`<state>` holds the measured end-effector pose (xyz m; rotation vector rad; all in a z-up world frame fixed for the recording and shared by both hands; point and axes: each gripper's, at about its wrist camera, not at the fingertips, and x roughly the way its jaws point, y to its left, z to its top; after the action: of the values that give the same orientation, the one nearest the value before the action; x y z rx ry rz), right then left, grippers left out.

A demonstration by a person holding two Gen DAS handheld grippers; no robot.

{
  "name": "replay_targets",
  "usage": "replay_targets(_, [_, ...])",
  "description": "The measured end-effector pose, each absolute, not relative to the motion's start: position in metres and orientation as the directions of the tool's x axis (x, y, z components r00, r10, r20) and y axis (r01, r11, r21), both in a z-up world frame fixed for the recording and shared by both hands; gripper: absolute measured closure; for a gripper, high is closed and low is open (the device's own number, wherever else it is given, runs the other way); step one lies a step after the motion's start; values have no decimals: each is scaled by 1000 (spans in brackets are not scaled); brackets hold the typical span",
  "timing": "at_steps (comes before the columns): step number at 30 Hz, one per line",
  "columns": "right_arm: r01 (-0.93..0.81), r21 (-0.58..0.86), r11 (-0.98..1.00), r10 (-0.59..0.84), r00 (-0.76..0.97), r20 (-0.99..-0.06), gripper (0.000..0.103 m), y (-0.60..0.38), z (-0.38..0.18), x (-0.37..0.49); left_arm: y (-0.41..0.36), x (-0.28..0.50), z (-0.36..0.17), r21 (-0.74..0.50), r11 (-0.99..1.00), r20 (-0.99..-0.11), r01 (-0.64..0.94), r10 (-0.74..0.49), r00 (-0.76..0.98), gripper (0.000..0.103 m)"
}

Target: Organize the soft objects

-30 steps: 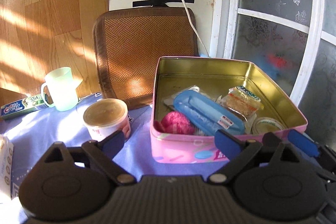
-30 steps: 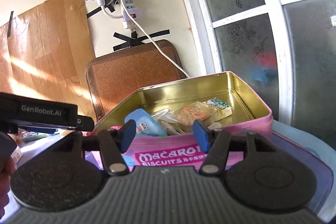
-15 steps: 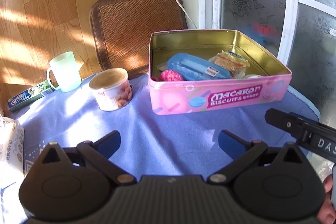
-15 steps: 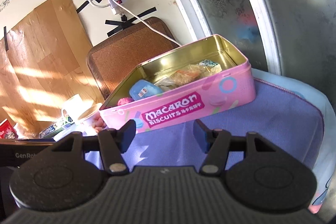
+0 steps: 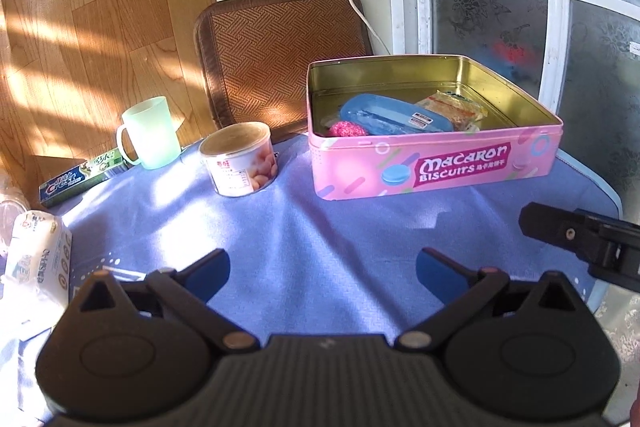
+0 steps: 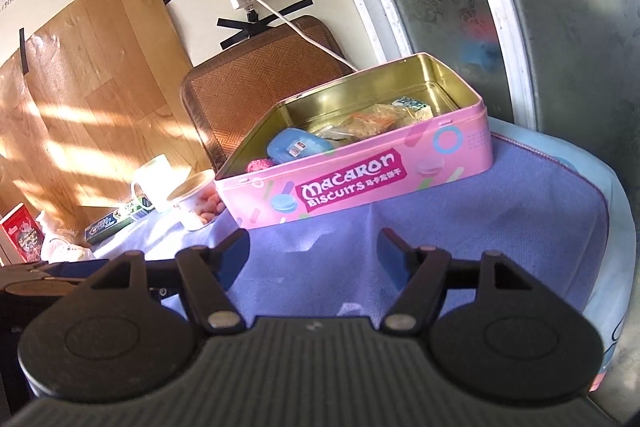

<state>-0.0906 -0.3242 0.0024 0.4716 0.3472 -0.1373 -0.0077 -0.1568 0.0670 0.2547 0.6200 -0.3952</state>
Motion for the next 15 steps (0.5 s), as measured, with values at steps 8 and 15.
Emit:
replay_targets(8, [203, 413, 888, -41, 929, -369, 30, -321, 2, -88, -149, -4, 65, 93, 905, -613, 415, -276, 740, 0])
replay_targets(15, [196, 410, 891, -31, 926, -375, 30, -318, 3, -84, -141, -2, 62, 111, 917, -611, 383, -241, 754, 0])
